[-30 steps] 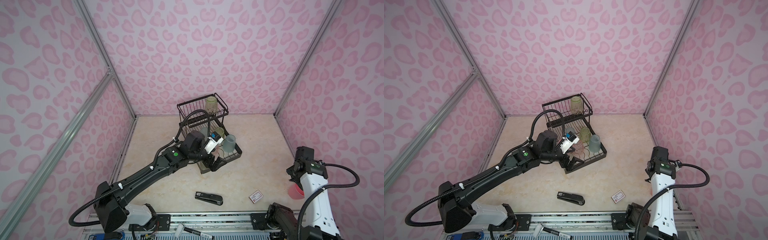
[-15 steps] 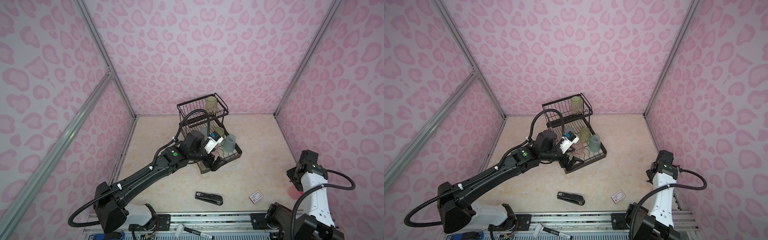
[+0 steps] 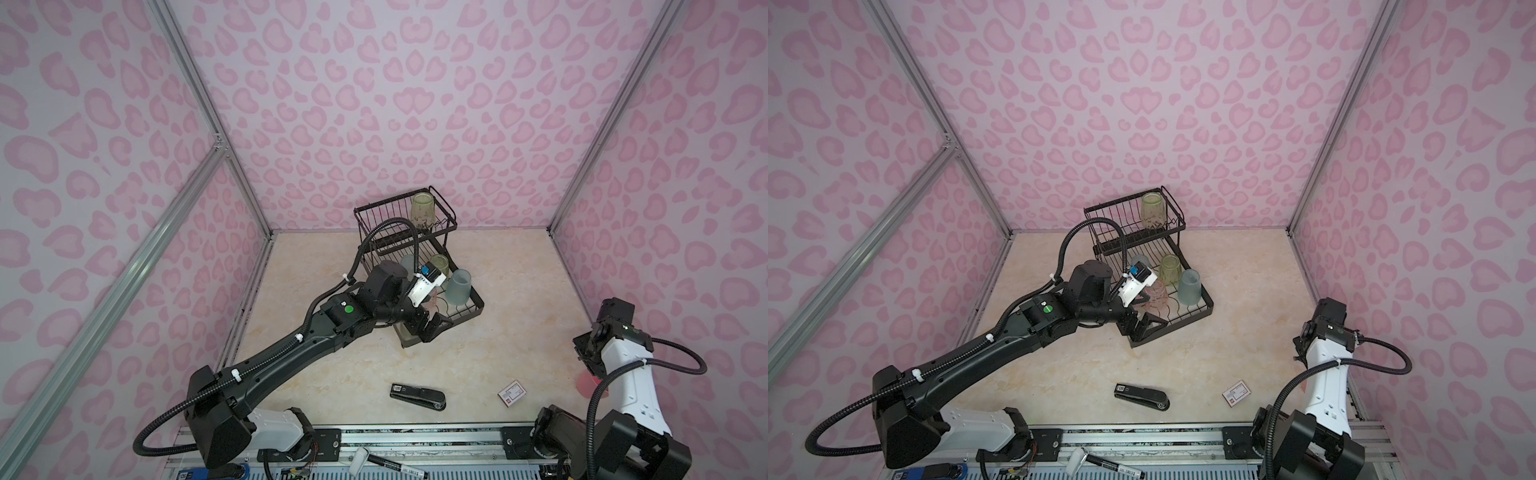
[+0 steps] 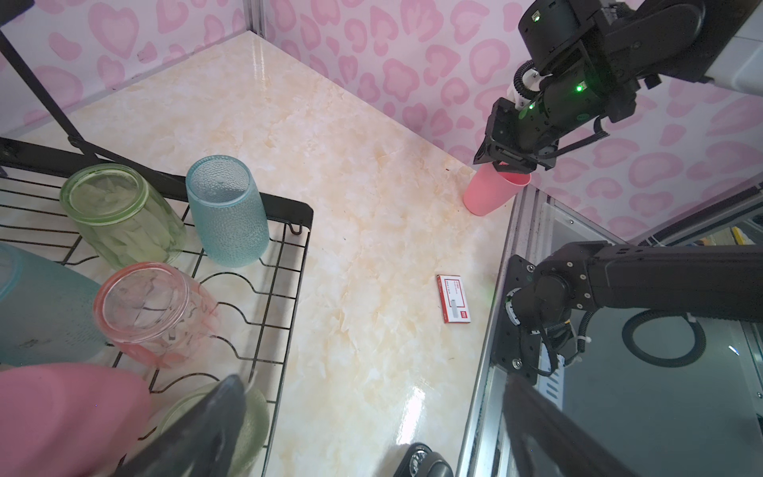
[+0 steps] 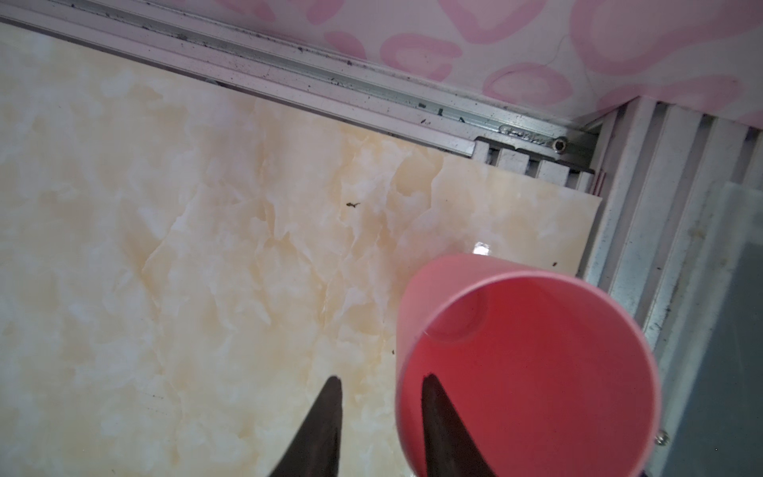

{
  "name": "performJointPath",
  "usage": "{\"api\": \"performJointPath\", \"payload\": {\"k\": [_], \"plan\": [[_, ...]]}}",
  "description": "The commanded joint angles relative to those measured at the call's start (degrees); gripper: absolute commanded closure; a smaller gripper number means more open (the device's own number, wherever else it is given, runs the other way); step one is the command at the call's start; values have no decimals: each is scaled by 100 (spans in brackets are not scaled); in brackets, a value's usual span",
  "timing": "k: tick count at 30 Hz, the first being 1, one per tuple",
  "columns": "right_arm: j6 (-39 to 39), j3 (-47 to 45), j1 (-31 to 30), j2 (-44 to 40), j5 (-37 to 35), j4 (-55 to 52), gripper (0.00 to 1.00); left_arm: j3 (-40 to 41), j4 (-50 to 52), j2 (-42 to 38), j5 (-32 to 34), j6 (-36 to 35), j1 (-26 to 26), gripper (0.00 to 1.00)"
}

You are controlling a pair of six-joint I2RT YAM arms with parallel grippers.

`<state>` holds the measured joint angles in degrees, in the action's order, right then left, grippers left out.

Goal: Load cups into a dish rack
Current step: Pick up the cup from the bottom-right of the table.

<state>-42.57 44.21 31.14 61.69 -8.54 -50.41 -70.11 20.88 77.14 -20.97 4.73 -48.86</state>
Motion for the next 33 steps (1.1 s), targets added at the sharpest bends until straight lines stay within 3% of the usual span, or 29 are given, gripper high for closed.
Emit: {"api": "performJointPath", "payload": {"k": [1, 11, 22, 33], "plan": [[-111, -100, -2, 32, -86, 83, 69, -65, -31, -7, 39, -54, -1, 1], [-137, -117, -2, 45, 4, 119, 88, -61, -10, 9, 198, -86, -5, 1], [-121, 269, -191, -418, -40, -109, 93, -65, 17, -7, 390, -81, -1, 1], [-219, 951, -1427, -1070, -244, 71, 96, -56, -45, -15, 540, 22, -1, 1]]}}
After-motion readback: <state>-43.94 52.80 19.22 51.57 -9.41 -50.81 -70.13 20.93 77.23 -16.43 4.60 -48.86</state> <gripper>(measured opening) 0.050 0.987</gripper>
